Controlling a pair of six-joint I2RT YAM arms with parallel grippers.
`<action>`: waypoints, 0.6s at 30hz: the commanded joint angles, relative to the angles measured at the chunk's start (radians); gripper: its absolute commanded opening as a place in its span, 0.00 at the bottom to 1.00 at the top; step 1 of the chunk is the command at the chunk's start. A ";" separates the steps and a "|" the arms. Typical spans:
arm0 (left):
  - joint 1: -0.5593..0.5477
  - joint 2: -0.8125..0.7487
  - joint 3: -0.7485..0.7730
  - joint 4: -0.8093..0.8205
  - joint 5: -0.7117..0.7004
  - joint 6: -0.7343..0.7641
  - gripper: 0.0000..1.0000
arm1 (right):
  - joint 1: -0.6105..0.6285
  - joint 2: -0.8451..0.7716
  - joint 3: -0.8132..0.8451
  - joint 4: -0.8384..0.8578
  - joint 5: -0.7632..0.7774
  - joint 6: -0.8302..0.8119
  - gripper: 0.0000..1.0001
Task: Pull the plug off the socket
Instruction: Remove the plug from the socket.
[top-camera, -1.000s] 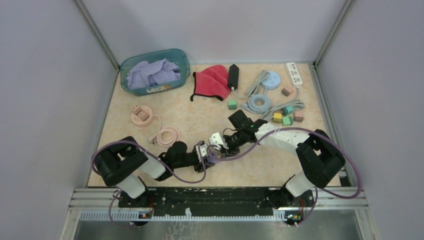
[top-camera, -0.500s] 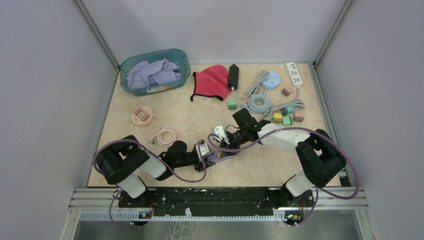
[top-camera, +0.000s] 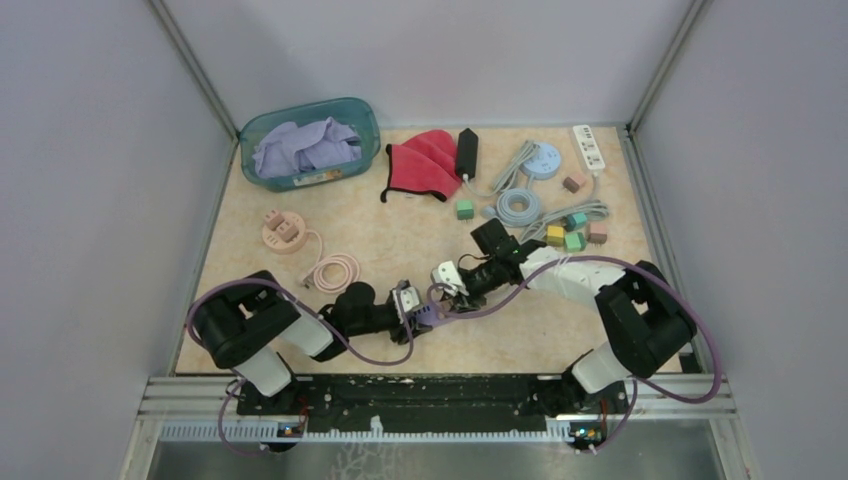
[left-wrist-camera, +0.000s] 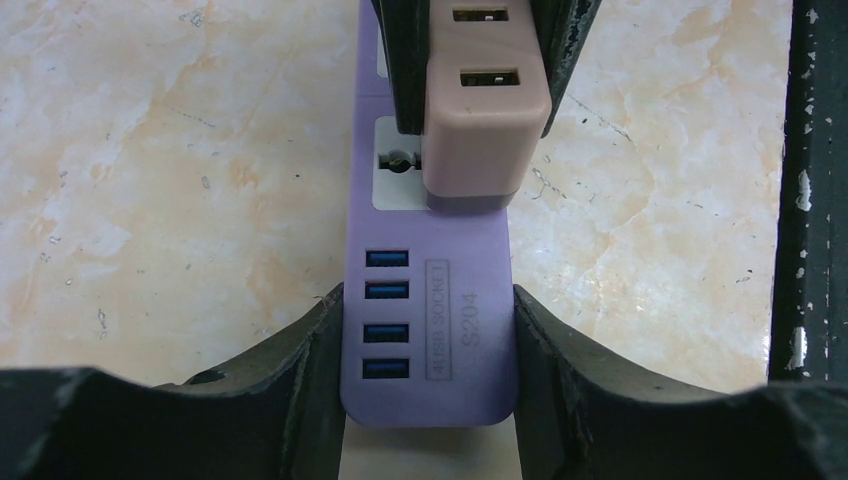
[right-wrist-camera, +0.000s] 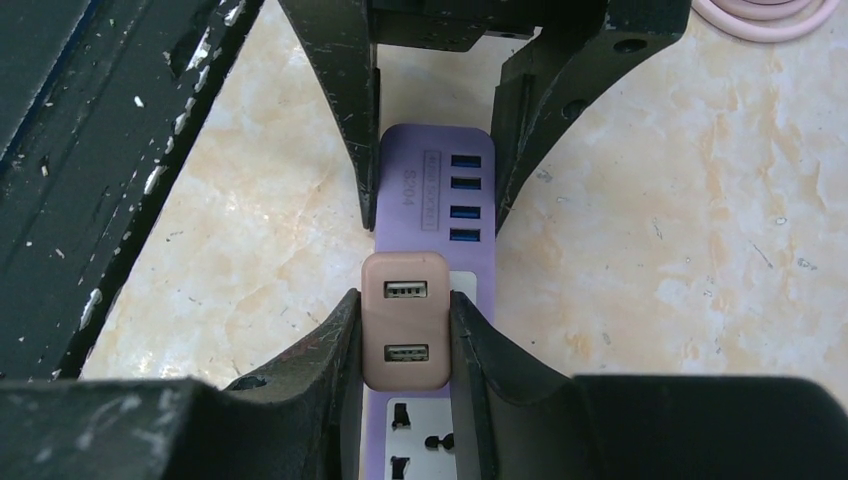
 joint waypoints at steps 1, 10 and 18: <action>-0.002 0.024 0.023 -0.006 0.031 -0.022 0.00 | 0.042 -0.048 0.006 0.088 -0.060 0.068 0.00; -0.002 0.045 0.035 -0.009 0.042 -0.033 0.00 | 0.058 -0.045 -0.013 0.336 -0.009 0.351 0.00; -0.002 0.044 0.026 -0.009 0.036 -0.032 0.00 | 0.018 -0.046 -0.006 0.369 0.059 0.402 0.00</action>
